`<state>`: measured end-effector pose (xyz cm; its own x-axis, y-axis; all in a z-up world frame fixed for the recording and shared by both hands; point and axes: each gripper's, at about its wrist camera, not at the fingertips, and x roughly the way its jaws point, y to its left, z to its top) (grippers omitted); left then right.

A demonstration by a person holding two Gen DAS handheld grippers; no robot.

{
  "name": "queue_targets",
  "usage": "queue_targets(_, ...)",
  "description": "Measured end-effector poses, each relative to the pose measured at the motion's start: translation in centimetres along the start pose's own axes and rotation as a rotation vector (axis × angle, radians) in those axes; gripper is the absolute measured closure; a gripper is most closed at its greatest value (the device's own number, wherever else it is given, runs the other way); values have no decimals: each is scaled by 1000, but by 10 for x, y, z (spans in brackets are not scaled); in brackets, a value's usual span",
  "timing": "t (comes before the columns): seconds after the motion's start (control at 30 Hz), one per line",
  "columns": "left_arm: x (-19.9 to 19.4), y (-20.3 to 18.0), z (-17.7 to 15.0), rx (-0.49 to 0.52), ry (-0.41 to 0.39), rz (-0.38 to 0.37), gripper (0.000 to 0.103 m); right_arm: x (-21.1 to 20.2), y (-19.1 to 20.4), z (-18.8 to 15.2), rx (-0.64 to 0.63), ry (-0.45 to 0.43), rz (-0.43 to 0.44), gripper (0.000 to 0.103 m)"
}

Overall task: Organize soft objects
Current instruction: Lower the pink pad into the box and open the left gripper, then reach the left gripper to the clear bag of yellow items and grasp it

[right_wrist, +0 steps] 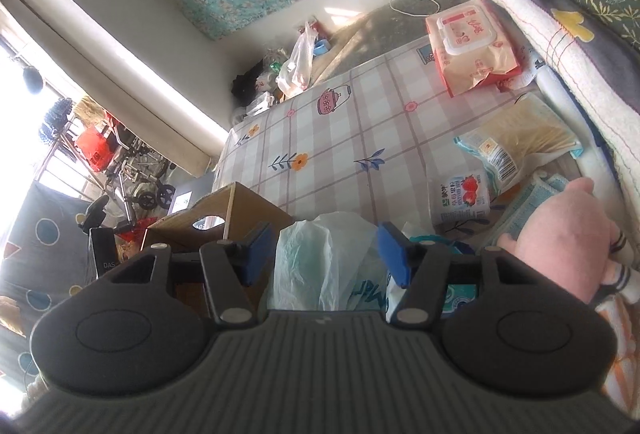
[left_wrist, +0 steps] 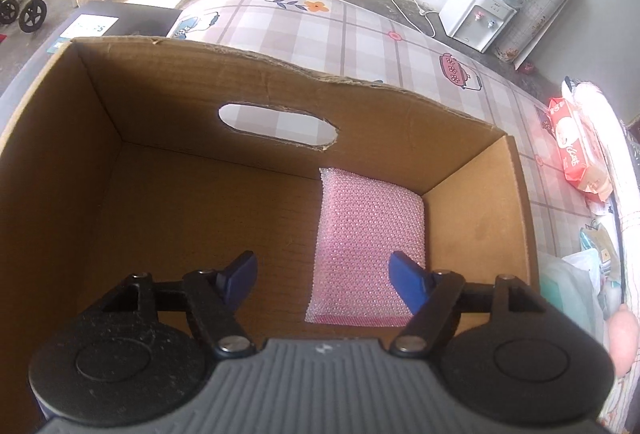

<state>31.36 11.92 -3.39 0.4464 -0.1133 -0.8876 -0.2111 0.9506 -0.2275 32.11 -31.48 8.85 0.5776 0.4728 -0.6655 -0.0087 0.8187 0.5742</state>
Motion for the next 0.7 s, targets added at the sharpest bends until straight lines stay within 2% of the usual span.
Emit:
queue_targets(0.1,-31,6,-2,-25,-61,15,26,-16,-10,8,6,-37,-41,42)
queue_targets(0.23,-75,6,-7,-38,-177,22,26,-27,-31,16,38,-45,-90,42)
queue_targets(0.37,-115,-18,-9,23,-291,-3,24,-28,-49,21,62,-32,-125,42)
queue_targets(0.43,-126,-40,-10,89,-319,-35,20,-25,-59,23,89,-24,-139,42)
queue_targets(0.53,-131,-91,-9,247,-330,-91,17,-20,-77,32,141,-9,-153,42)
queue_targets(0.7,-106,-200,-14,573,-273,-153,14,5,-110,51,257,51,-159,42)
